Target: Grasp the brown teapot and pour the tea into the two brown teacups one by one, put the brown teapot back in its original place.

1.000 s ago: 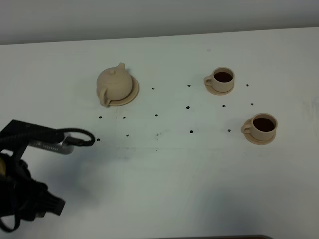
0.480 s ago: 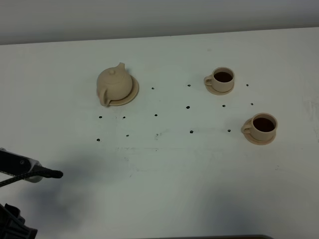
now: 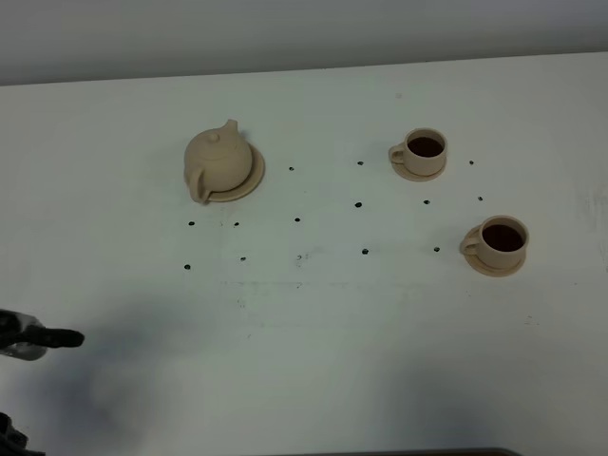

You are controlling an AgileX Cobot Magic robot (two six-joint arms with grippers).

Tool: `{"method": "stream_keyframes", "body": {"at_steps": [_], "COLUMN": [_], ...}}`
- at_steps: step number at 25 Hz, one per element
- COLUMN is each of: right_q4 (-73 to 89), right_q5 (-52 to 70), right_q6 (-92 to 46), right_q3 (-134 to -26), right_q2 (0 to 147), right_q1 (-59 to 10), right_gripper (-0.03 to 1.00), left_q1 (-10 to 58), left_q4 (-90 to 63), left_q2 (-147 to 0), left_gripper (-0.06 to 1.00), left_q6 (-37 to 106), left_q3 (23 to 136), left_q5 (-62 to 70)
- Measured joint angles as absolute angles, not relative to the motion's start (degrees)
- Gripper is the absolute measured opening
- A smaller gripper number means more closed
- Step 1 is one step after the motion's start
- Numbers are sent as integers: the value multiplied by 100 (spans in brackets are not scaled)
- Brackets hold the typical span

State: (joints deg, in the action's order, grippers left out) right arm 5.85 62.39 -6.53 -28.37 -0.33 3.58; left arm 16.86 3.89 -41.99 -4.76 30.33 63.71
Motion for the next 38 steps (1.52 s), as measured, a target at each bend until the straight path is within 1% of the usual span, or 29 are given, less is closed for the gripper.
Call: {"method": "stream_keyframes", "body": {"at_steps": [9, 15, 29, 38], "right_q4": [585, 585, 585, 585], "right_q5": [6239, 6239, 6239, 6239], "right_q6": [-653, -653, -653, -653], "right_q3": [-2837, -2837, -2837, -2837], "right_q2": [-33, -33, -33, -33], "right_q1": [358, 358, 358, 358], "right_gripper": [48, 48, 48, 48], "left_q1": [547, 20, -42, -42], "left_q4": [228, 209, 205, 205], "left_q2": [-3035, -2108, -93, -4], "left_gripper": [44, 44, 44, 44], "left_q6": [-260, -248, -248, -248], "left_q3": [2902, 2895, 2895, 2893], "left_q5": [6203, 6190, 6195, 6195]}}
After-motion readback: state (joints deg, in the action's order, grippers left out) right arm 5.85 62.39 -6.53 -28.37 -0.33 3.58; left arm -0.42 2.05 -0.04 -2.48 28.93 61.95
